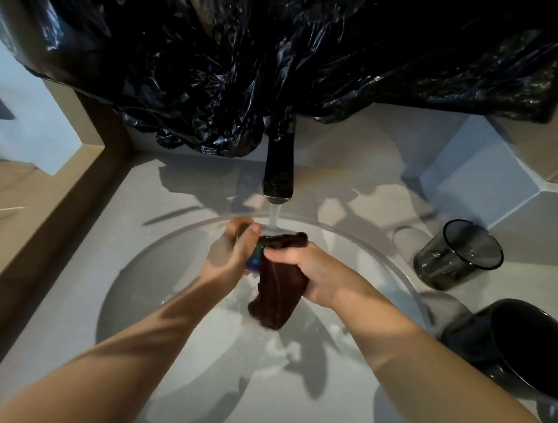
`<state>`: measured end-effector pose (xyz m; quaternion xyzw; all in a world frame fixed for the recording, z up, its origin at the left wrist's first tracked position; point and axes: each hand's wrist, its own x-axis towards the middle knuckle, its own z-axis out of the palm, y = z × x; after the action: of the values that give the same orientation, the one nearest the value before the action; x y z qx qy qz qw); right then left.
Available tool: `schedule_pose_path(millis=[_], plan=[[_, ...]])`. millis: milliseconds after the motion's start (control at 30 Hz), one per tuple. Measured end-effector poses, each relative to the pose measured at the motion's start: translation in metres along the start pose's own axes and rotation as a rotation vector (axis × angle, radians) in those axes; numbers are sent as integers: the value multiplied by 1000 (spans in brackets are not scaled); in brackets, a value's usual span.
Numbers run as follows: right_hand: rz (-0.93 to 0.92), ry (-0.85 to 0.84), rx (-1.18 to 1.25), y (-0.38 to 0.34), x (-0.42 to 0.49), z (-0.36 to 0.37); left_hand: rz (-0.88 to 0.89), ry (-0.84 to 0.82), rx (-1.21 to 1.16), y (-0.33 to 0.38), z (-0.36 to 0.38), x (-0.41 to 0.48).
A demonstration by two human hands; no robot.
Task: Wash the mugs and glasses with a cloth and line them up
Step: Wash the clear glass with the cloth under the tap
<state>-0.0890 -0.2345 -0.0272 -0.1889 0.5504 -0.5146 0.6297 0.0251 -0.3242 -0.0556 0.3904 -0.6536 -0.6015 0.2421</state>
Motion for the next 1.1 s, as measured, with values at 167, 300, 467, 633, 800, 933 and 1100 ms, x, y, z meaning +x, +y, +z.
schedule_pose_path(millis=[167, 300, 467, 633, 800, 933, 1100], plan=[[-61, 27, -97, -5, -2, 1, -69, -221, 36, -2, -15, 5], [-190, 149, -945, -8, -3, 11, -613, -192, -410, -5, -6, 10], [-298, 181, -1110, -15, -3, 24, -704, -94, -725, -20, -3, 7], [-264, 136, -1163, -13, -4, 19, -748, -176, -769, -13, -9, -1], [-285, 21, -1398, -13, -8, 14, -742, -240, -627, -5, -13, 2], [-401, -79, -1644, -8, -4, 0, -754, -266, -402, 0, -15, 7], [-186, 18, -1185, 7, 6, -4, -519, -130, -229, 16, -4, 10]])
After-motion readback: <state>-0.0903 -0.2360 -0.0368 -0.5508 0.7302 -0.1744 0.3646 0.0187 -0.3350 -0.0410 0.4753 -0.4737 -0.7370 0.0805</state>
